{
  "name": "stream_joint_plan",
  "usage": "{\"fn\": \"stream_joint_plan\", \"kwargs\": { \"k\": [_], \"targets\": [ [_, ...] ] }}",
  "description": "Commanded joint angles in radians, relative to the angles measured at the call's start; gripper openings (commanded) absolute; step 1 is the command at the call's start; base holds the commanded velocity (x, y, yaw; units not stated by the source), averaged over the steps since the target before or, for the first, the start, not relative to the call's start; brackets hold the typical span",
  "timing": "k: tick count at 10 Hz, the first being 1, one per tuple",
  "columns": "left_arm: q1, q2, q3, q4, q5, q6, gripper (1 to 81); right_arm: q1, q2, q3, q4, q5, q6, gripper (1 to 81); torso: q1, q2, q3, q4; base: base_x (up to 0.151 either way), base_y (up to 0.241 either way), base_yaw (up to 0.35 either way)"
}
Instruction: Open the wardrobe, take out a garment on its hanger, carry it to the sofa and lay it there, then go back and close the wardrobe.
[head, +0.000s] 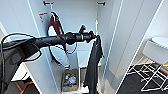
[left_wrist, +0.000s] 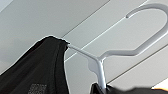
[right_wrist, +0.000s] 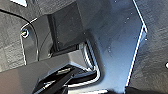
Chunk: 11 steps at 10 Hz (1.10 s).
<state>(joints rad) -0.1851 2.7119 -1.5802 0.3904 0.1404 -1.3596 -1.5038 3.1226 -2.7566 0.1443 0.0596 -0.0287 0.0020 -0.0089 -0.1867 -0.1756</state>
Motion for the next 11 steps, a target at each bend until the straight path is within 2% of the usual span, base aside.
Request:
{"fn": "stream_joint_plan", "kwargs": {
  "k": [1,3,5,8,11],
  "targets": [
    [-0.158,0.003,0.052,0.031,-0.076,0.01,1.0,0.023,0.009,0.008,0.003,-0.066,-0.002,81.1,0.0,0.0,0.0,0.0,0.0,0.0,0.0],
    [-0.1,0.0,0.084,0.053,-0.081,0.008,1.0,0.021,0.007,0.008,0.003,-0.066,-0.002,81.1,0.0,0.0,0.0,0.0,0.0,0.0,0.0],
    [-0.017,-0.024,0.107,0.091,-0.145,0.01,1.0,0.021,0.007,0.008,0.003,-0.055,-0.002,81.1,0.0,0.0,0.0,0.0,0.0,0.0,0.0],
    [0.106,-0.085,0.159,0.146,-0.199,0.011,1.0,0.021,0.007,0.008,0.001,-0.053,-0.003,81.1,0.0,0.0,0.0,0.0,0.0,0.0,0.0],
    [0.125,-0.133,0.238,0.202,-0.202,0.011,1.0,0.021,0.007,0.008,0.0,-0.053,-0.002,81.1,0.0,0.0,0.0,0.0,0.0,0.0,0.0]
  ]
}}
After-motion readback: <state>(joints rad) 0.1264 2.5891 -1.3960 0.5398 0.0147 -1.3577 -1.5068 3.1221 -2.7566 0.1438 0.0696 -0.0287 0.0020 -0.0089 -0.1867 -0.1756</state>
